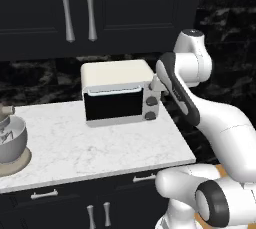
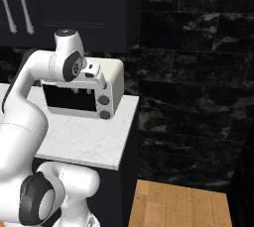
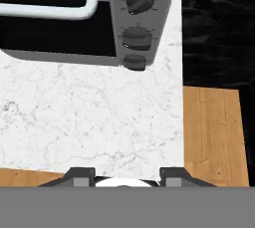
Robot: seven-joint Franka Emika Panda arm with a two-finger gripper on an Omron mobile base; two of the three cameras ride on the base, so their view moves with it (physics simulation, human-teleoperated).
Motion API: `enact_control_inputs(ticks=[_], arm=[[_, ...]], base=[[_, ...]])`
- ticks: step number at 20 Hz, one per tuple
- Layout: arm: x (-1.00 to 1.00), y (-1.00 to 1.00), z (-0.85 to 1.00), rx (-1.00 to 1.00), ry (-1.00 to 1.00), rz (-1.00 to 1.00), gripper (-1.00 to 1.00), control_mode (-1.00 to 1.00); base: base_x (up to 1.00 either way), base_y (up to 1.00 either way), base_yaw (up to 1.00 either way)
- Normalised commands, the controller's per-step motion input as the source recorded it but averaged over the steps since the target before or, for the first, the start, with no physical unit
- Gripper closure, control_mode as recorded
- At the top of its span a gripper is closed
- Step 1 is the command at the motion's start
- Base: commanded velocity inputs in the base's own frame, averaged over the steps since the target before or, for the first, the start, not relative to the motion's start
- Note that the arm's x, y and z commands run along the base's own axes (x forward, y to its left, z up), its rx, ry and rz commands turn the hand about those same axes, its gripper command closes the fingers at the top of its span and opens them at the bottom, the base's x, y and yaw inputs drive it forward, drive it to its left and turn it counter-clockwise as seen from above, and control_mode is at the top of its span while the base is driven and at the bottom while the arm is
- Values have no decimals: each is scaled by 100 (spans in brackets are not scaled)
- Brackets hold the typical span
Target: Navigate to the dishwasher.
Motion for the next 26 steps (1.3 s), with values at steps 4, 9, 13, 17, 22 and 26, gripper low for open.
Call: enact_control_inputs(ticks=[4, 9, 13, 17, 22, 26], arm=[[-49, 0, 0, 0, 1, 0, -100, -100], [-100, -2, -4, 0, 3, -1, -100, -100], [-100, -1, -6, 0, 4, 0, -100, -100], [-100, 0, 0, 0, 2, 0, -100, -100], [-59, 0, 0, 0, 2, 0, -100, 100], [0, 0, 0, 0, 0, 0, -100, 100]], base=[[0, 0, 0], [0, 0, 0], [0, 0, 0], [0, 0, 0], [-39, 0, 0], [-74, 0, 6]])
